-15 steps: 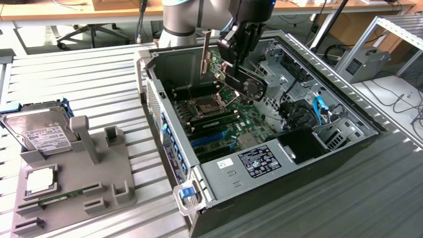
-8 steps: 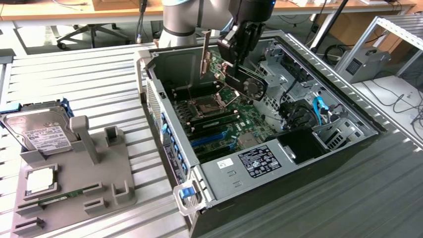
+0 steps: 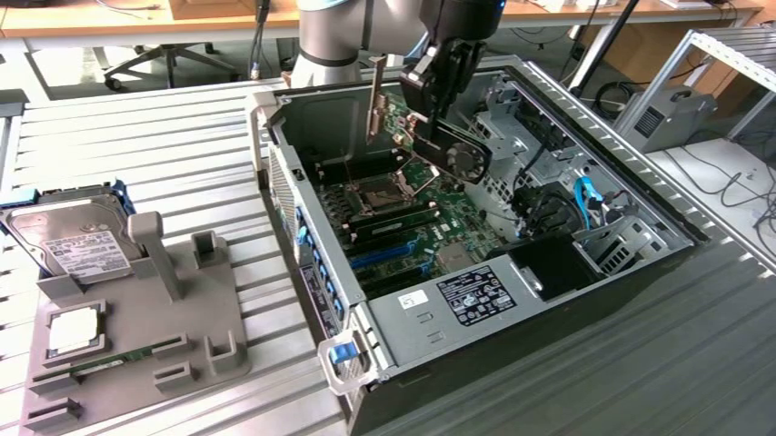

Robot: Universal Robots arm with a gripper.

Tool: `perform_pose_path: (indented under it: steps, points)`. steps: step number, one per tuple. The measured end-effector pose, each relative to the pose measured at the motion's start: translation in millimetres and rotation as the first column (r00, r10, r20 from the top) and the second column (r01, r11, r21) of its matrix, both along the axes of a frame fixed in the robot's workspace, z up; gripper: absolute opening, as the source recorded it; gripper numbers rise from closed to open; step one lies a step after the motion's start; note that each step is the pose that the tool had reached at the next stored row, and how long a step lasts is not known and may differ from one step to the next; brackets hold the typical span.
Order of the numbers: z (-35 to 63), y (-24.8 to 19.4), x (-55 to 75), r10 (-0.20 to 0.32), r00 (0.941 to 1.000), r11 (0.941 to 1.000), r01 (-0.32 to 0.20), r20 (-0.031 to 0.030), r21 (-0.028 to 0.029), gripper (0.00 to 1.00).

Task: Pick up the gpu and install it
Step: 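Insert the gpu into the slot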

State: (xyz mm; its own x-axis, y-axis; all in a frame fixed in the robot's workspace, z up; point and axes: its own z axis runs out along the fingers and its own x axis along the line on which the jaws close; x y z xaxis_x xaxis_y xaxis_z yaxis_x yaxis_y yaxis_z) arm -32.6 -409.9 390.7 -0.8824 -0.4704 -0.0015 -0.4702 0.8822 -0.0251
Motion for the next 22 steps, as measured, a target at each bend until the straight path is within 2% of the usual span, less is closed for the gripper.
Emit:
perform_pose_path:
  steps: [22]
  points:
    - [1.0, 0.4, 0.0, 0.058, 0.9983, 0.9983, -0.058, 0.0003, 0.0000, 0.27]
